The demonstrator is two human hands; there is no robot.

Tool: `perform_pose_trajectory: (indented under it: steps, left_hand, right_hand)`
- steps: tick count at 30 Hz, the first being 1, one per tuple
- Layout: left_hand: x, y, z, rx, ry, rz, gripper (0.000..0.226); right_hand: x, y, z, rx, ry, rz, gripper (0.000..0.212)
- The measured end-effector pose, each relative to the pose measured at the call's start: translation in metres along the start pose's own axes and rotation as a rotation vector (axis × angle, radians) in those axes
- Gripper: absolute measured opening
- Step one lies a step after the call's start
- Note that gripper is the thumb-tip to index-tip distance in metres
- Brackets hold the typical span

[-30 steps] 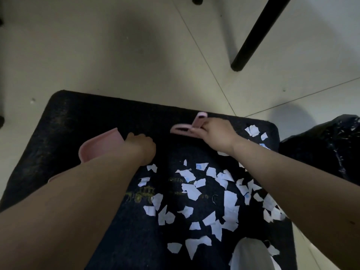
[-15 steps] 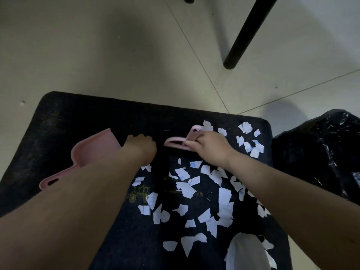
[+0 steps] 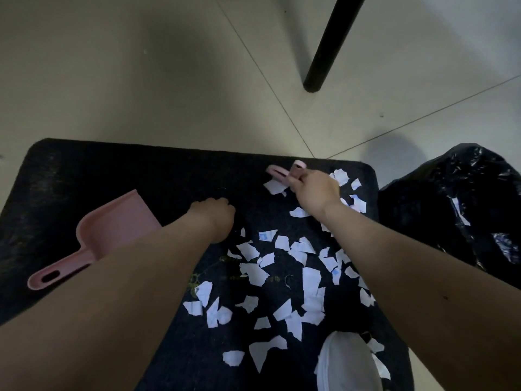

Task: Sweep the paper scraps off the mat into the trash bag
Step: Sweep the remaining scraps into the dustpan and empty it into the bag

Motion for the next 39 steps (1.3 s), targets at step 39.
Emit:
perform_pose_trajectory:
  steps: [39]
  left_hand:
    - [-0.078, -0.005, -0.022, -0.008, 0.101, 0.097, 0.057]
  right_hand:
    - [-0.136, -0.003, -0.022, 0.002, 0.386, 0.010, 0.031]
Point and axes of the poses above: each hand's wrist, its own z-axis away from the middle knuckle, its own y-axis out of the palm, x = y × z, the point moved 6 cm from there along -z, towards the middle knuckle, and after that the axes turned 14 degrees about z, right-handed, at the moved point
